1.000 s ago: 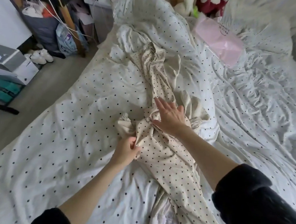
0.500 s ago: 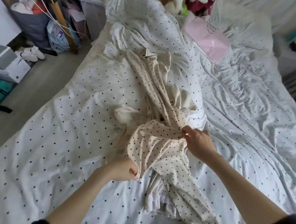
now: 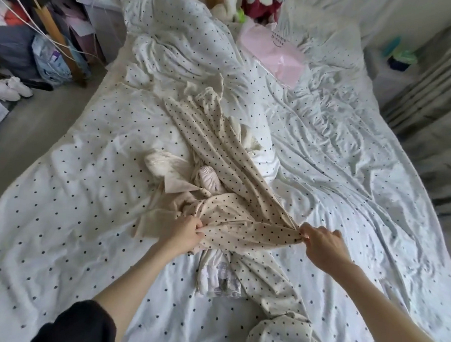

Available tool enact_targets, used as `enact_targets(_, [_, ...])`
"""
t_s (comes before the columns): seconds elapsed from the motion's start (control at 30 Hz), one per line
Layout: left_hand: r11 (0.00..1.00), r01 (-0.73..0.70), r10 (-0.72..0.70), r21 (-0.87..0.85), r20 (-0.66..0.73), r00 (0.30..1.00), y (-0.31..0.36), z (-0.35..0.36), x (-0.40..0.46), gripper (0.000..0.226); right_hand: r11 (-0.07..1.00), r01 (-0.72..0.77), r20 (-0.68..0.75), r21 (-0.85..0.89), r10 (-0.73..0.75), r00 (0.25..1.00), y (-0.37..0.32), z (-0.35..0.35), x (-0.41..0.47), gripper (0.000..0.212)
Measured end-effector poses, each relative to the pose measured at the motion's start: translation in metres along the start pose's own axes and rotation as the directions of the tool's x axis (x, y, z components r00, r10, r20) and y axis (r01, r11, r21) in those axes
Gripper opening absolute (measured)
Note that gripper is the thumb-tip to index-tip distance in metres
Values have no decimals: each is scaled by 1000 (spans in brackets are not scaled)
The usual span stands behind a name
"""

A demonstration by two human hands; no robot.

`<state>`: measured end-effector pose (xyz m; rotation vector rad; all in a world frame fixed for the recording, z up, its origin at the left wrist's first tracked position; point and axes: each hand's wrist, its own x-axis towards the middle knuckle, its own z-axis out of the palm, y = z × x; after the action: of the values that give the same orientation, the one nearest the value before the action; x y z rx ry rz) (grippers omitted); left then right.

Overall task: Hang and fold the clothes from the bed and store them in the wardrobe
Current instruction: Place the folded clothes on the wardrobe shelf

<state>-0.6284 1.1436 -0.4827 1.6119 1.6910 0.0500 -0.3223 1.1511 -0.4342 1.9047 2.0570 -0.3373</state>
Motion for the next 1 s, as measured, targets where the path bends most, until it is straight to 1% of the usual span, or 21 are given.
enact_targets(0.03, [997, -40, 42, -65, 28, 999, 7, 7, -9, 28, 999, -44, 46, 3, 44, 998, 5, 1, -7, 24])
enact_targets(0.1, [984, -102, 113, -145, 68, 991, 21, 14, -24, 33, 994, -79, 102, 71, 72, 992, 0, 2, -12, 19])
enact_targets(0.17, [970, -158, 173, -187, 70, 982, 37, 17, -38, 30, 967, -50, 102, 252, 25, 995, -12, 0, -23, 16])
enact_targets(0.2, [961, -163, 183, -224, 72, 981, 45, 16, -42, 28, 928, -22, 92, 372, -13, 996, -21, -1, -28, 15])
enact_targets(0.27, [930, -142, 174, -340, 63, 983, 63, 8, -49, 21, 826, 26, 72, 563, -80, 994, -36, -6, -41, 13])
enact_targets(0.33, [875, -110, 130, -471, 10, 991, 80, -3, -50, 14, 748, 28, 95, 663, -121, 988, -48, -13, -52, 9])
enact_targets(0.4, [825, -68, 45, -560, -54, 997, 102, -15, -49, 13, 686, 2, 115, 727, -125, 986, -50, -19, -63, 11])
enact_targets(0.47, [747, 12, -63, -665, -54, 997, 124, -27, -46, 13, 632, -23, 122, 775, -114, 986, -50, -21, -72, 16])
enact_targets(0.53, [639, 59, -102, -767, -8, 995, 152, -38, -41, 15, 587, -55, 130, 808, -86, 988, -47, -22, -81, 30])
enact_targets(0.6, [516, 89, -80, -852, 55, 995, 183, -46, -41, 15, 558, -90, 123, 825, -21, 992, -42, -22, -86, 51])
enact_targets(0.63, [466, 100, -50, -879, 87, 995, 199, -48, -44, 13, 534, -110, 121, 838, 15, 993, -39, -21, -88, 56])
enact_targets(0.67, [431, 113, -13, -895, 119, 993, 214, -48, -46, 11, 507, -131, 127, 852, 42, 991, -37, -21, -89, 56])
enact_targets(0.7, [405, 127, 27, -906, 151, 988, 230, -45, -50, 9, 478, -146, 133, 866, 61, 989, -33, -20, -91, 48])
enact_targets(0.77, [364, 152, 78, -919, 193, 978, 247, -40, -53, 14, 472, -170, 125, 865, 125, 984, -34, -17, -89, 29])
enact_targets(0.8, [359, 157, 99, -920, 205, 974, 256, -36, -54, 15, 489, -191, 102, 851, 203, 974, -30, -15, -87, 28])
enact_targets(0.87, [363, 151, 136, -920, 213, 968, 266, -30, -56, 13, 525, -266, 65, 809, 370, 927, -17, -13, -87, 31])
enact_targets(0.9, [366, 140, 145, -920, 205, 968, 268, -28, -55, 14, 512, -293, 60, 807, 422, 904, -7, -13, -89, 32])
enact_targets(0.97, [365, 109, 135, -924, 169, 976, 263, -24, -48, 19, 480, -305, 65, 823, 454, 889, 13, -16, -96, 37])
enact_targets(1.0, [386, 82, 130, -919, 143, 981, 261, -22, -43, 19, 476, -303, 66, 826, 453, 889, 25, -19, -101, 40])
